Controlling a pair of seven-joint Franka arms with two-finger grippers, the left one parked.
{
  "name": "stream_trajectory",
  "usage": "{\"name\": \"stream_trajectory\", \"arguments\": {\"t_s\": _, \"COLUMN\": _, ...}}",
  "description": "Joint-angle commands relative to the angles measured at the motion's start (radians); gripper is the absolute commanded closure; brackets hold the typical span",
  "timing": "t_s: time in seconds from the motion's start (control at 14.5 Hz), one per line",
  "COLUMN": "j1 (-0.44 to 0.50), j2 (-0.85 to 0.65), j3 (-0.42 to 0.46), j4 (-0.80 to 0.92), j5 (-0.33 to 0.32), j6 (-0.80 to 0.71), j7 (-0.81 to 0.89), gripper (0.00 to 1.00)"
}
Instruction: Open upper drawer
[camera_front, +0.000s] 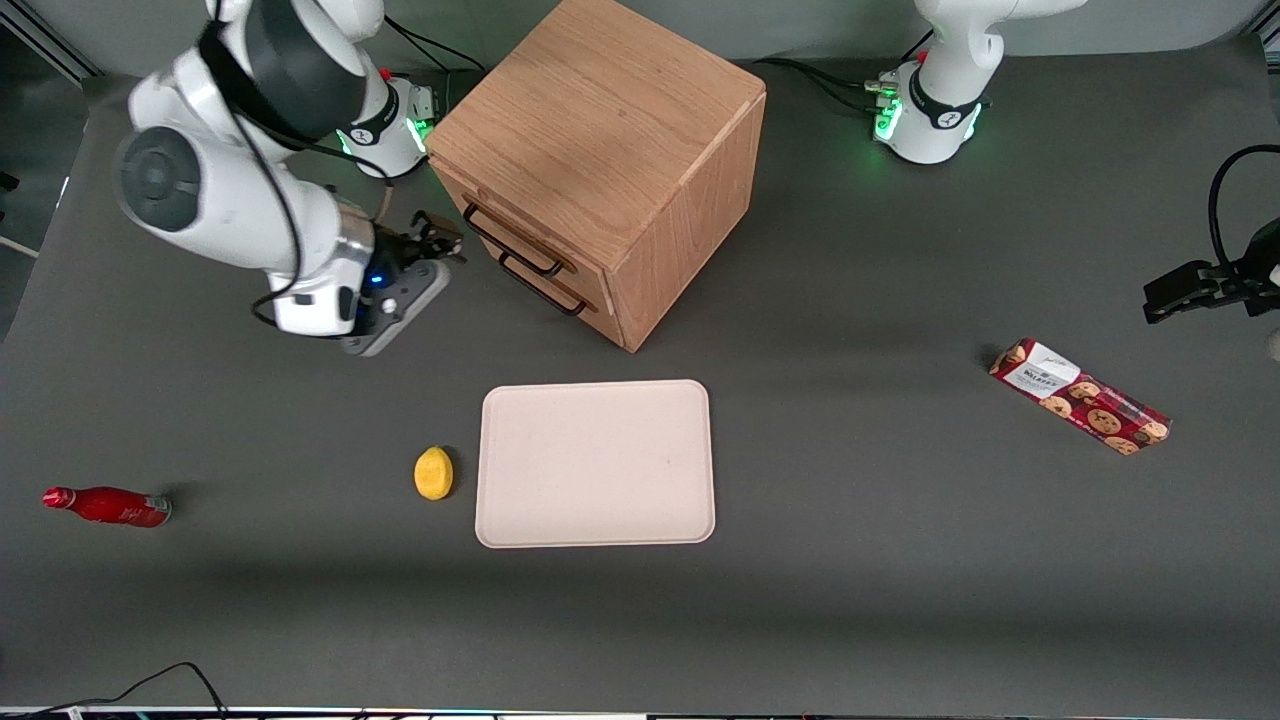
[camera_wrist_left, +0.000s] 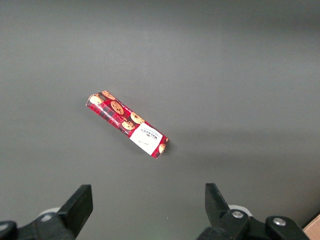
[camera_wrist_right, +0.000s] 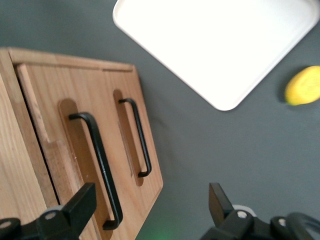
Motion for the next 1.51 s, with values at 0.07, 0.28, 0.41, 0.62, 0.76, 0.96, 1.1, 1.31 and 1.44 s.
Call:
{"name": "stream_trajectory", "arguments": {"t_s": 0.07, "j1": -0.007, "j2": 0.016, "j3": 0.008, "j4": -0.047, "j5": 0.054, "j6": 0.02, "j7": -0.093, "gripper": 0.0}}
{"name": "stream_trajectory", "arguments": {"t_s": 0.28, "j1": -0.007, "j2": 0.02, "j3": 0.008, "j4": -0.073, "j5": 0.088, "j6": 0.031, "j7": -0.134, "gripper": 0.0}}
{"name": "stream_trajectory", "arguments": {"t_s": 0.41, "j1": 0.002, "j2": 0.013, "j3": 0.021, "j4": -0.115, "j5": 0.09, "j6": 0.078, "j7": -0.133, "gripper": 0.0}}
{"name": "stream_trajectory", "arguments": {"t_s": 0.62, "j1": 0.012, "j2": 0.01, "j3": 0.046, "j4": -0.149, "j5": 0.088, "j6": 0.11, "j7": -0.121, "gripper": 0.0}}
{"name": "stream_trajectory", "arguments": {"t_s": 0.76, "j1": 0.023, "j2": 0.008, "j3": 0.046, "j4": -0.164, "j5": 0.088, "j6": 0.111, "j7": -0.121, "gripper": 0.0}}
{"name": "stream_trajectory", "arguments": {"t_s": 0.96, "j1": 0.029, "j2": 0.008, "j3": 0.051, "j4": -0.181, "j5": 0.088, "j6": 0.117, "j7": -0.121, "gripper": 0.0}}
{"name": "stream_trajectory", "arguments": {"t_s": 1.1, "j1": 0.029, "j2": 0.01, "j3": 0.051, "j4": -0.19, "j5": 0.085, "j6": 0.132, "j7": -0.121, "gripper": 0.0}}
{"name": "stream_trajectory", "arguments": {"t_s": 1.31, "j1": 0.029, "j2": 0.011, "j3": 0.055, "j4": -0.221, "j5": 0.079, "j6": 0.175, "j7": -0.121, "gripper": 0.0}}
{"name": "stream_trajectory", "arguments": {"t_s": 1.44, "j1": 0.029, "j2": 0.013, "j3": 0.066, "j4": -0.236, "j5": 0.076, "j6": 0.193, "j7": -0.121, "gripper": 0.0}}
